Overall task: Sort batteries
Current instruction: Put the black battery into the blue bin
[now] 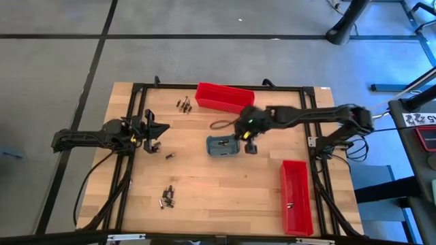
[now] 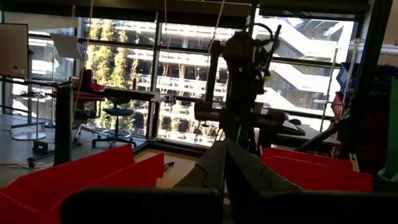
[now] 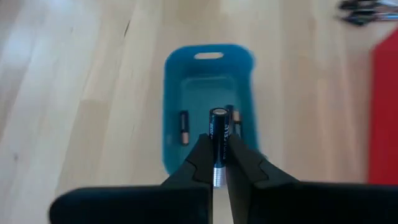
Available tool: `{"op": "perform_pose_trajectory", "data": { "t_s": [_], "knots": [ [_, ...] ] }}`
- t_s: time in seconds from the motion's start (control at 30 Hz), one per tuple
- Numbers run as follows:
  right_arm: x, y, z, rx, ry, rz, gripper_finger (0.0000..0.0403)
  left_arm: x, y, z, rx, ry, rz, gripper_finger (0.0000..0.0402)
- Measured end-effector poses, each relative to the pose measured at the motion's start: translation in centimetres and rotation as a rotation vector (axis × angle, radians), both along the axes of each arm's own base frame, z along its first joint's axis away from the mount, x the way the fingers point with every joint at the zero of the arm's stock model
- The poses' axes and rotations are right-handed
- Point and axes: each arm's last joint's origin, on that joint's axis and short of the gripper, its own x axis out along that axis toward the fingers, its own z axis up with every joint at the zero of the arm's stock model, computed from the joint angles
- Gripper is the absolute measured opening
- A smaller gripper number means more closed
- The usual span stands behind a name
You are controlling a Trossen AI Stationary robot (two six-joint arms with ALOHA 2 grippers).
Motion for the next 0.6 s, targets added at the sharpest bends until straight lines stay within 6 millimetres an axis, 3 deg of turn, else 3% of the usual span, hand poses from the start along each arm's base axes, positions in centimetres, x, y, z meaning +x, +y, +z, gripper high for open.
{"op": "perform_pose_trajectory", "data": {
  "t_s": [0.27, 0.6],
  "knots": [
    [3.2, 0.7, -5.0, -0.024, 0.080, 0.010, 0.0015, 0.0, 0.0, -0.1, 0.000, 0.008, 0.000, 0.0001],
    [5.1, 0.3, -8.6, -0.055, 0.096, 0.012, 0.0016, 0.2, 0.0, -1.1, -0.002, 0.121, 0.000, 0.0001]
  ]
}}
